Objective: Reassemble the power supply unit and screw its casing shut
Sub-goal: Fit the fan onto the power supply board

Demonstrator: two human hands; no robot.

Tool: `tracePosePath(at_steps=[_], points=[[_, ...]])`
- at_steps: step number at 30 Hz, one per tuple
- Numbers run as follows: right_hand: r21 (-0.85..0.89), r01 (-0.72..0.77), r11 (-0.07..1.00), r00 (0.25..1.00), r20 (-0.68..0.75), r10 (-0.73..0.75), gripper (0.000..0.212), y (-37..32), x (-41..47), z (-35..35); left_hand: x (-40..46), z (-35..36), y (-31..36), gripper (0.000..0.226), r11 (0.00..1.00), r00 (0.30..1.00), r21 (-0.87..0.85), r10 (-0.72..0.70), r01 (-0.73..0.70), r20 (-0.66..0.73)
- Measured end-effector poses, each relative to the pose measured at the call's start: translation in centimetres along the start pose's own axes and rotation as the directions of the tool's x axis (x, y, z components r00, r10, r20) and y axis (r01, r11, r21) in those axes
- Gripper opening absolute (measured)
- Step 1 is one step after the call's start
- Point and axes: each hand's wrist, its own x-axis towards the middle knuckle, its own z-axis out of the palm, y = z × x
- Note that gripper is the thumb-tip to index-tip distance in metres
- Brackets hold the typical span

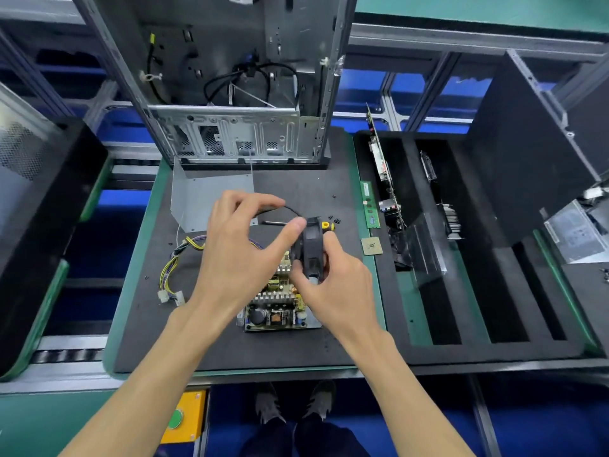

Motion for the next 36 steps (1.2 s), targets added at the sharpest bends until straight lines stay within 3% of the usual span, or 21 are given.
tracePosePath(at_steps=[4,7,9,11,14,16,18,20,23,26,31,36], points=[[0.006,-0.012,1.000,0.999,-0.032,0.013,0.037,0.1,0.0,0.0,-0.4,0.7,0.6,0.034,0.988,0.988,0.123,0.110,-0.096,-0.111],[0.346,-0.162,0.924,0.987,0.053,0.153,0.026,0.7,0.1,-0.5,-0.1,0.6,0.7,0.013,0.999,0.988,-0.002,0.045,-0.046,-0.148],[0.497,-0.239,0.834,0.971,0.104,0.216,0.022,1.0,0.2,-1.0,0.4,0.5,0.6,0.010,0.984,0.995,-0.145,-0.098,0.101,0.025],[0.560,-0.257,0.788,0.966,0.134,0.220,0.024,1.0,0.1,-1.3,0.8,0.6,0.6,0.020,0.937,0.946,-0.230,-0.205,0.264,0.251],[0.481,-0.143,0.865,0.990,0.086,0.116,0.028,0.6,-0.3,-1.2,0.6,1.0,0.8,0.051,0.859,0.849,-0.302,-0.244,0.413,0.469],[0.380,-0.044,0.924,0.997,0.070,0.019,0.043,0.6,-0.6,-0.9,0.3,1.5,0.7,0.047,0.807,0.825,-0.362,-0.251,0.467,0.506],[0.331,0.022,0.943,0.990,0.126,-0.068,0.041,0.5,-0.8,-0.7,0.3,1.8,0.4,0.028,0.690,0.814,-0.475,-0.302,0.546,0.496],[0.369,0.041,0.928,0.971,0.205,-0.124,0.031,0.4,-1.0,-0.7,0.5,1.8,0.0,0.023,0.565,0.791,-0.561,-0.354,0.606,0.499],[0.517,-0.043,0.855,0.988,0.149,-0.040,0.016,0.3,-0.9,-1.3,0.8,1.6,-0.6,0.025,0.505,0.770,-0.581,-0.407,0.638,0.492],[0.497,-0.149,0.855,0.987,0.028,0.156,0.011,1.5,-0.4,-2.2,0.6,1.8,-1.2,0.019,0.604,0.788,-0.505,-0.472,0.616,0.396],[0.376,-0.433,0.819,0.901,0.172,0.397,0.005,4.6,0.2,-2.5,-0.7,3.3,-1.9,0.009,0.910,0.919,-0.163,-0.355,0.381,0.170],[0.277,-0.477,0.834,0.875,0.238,0.422,0.008,6.2,-0.3,-1.4,-1.9,6.1,-2.8,0.010,0.954,0.935,0.082,-0.300,0.290,0.188]])
